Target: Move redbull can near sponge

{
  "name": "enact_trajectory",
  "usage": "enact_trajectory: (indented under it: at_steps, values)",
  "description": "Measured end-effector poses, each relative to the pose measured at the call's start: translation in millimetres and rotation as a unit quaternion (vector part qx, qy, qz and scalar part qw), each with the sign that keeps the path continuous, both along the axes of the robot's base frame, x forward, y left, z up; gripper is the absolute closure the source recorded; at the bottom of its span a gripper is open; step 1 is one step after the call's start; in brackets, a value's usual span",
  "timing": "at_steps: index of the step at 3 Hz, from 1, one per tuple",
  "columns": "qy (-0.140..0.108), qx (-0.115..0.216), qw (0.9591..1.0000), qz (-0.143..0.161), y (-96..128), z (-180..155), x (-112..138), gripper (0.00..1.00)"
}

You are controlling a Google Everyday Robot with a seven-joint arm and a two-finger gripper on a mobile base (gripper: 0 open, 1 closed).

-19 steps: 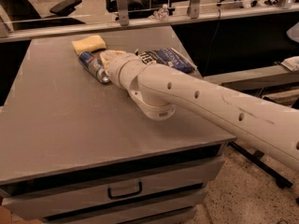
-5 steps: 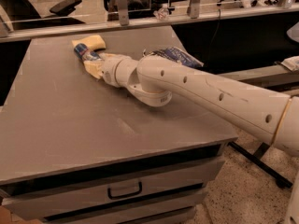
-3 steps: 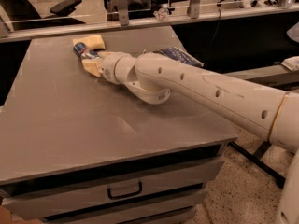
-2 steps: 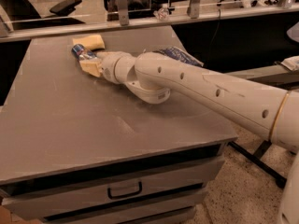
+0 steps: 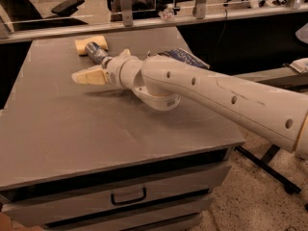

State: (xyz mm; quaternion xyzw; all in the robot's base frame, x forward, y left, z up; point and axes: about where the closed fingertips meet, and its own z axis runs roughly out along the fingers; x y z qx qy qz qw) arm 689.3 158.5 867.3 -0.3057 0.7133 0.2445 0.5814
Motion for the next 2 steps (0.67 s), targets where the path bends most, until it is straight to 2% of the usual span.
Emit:
enact_trajectory:
  at_steps: [2]
  values:
    - [0.029, -0.034, 0.999, -0.008, -23.3, -4.1, -76.8, 0.0]
